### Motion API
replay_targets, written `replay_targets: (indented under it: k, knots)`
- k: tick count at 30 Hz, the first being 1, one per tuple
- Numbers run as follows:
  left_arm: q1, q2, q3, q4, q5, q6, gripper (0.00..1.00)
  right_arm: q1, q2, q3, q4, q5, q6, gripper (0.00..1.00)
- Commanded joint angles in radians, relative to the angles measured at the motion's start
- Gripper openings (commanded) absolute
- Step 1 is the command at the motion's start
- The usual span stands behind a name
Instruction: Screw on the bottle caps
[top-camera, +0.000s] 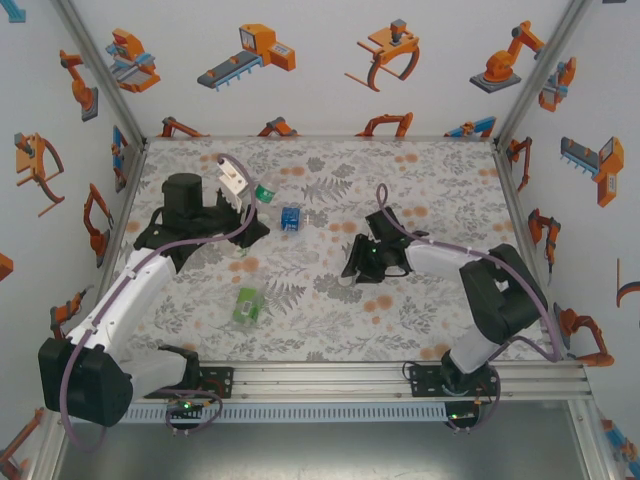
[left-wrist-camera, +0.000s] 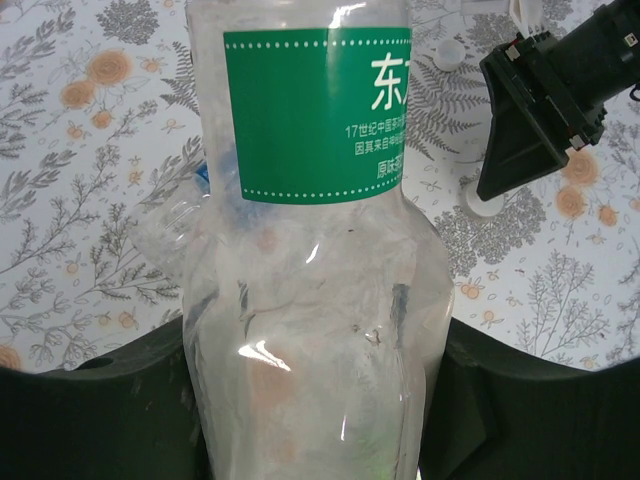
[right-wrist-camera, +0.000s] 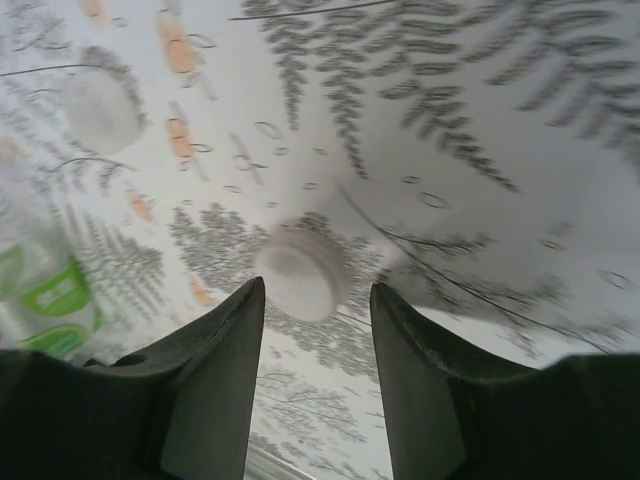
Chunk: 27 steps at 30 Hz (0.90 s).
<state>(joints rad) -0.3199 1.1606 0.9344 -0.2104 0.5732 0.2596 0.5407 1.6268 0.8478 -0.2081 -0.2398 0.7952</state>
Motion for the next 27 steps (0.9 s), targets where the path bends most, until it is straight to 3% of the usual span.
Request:
replay_targets:
  k: [1, 6, 13, 20, 27]
  knots:
    - [-0.011, -0.016, 0.002, 0.013, 0.034, -0.062, 0.03, 0.014, -0.031, 0.069, -0.234, 0.18, -0.097, 0.46]
    - [-0.023, -0.036, -0.009, 0.036, 0.039, -0.104, 0.03, 0.095, -0.034, 0.168, -0.311, 0.332, -0.154, 0.49]
    - [-0.03, -0.082, -0.017, 0.03, 0.033, -0.126, 0.03, 0.188, 0.024, 0.223, -0.264, 0.398, -0.179, 0.52]
    - [-0.049, -0.125, -0.027, 0.007, 0.009, -0.132, 0.03, 0.229, 0.096, 0.271, -0.269, 0.403, -0.167, 0.57]
    - [-0.064, -0.142, -0.028, -0.015, -0.004, -0.12, 0.03, 0.251, 0.161, 0.32, -0.284, 0.386, -0.166, 0.55]
